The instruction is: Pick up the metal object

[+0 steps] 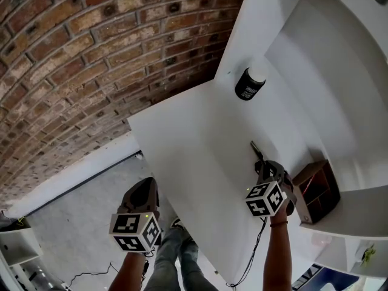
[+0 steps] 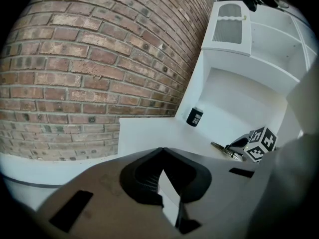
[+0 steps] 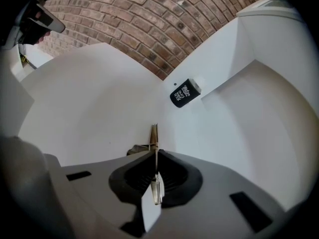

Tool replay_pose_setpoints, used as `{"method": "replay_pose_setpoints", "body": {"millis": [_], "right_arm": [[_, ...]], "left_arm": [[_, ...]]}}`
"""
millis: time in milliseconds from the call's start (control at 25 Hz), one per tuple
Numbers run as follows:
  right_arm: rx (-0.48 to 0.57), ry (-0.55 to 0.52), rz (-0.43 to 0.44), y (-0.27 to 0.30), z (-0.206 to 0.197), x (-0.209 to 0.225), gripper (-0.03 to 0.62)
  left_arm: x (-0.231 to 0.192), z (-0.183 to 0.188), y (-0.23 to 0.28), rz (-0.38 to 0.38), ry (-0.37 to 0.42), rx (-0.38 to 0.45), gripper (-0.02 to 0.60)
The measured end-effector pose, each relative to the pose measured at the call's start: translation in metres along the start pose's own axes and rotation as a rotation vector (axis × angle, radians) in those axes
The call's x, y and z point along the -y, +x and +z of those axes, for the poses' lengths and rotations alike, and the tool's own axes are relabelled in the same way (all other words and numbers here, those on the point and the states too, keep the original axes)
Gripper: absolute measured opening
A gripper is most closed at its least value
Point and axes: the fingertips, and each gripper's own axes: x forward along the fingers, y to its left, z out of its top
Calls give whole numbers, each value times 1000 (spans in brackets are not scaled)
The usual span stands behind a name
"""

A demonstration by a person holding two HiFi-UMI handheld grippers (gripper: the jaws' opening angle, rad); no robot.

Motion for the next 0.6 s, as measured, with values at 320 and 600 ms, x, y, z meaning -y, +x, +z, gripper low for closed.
{"method": "replay_pose_setpoints", "body": {"millis": [320,600], "right_arm": [[5,0,-14,-1,-1,5,8],[23,31,-15,-7,-2,8,8]], "left_arm": [[-1,4,0,3,-2,2,5],[1,8,0,1,2,6,5]]}}
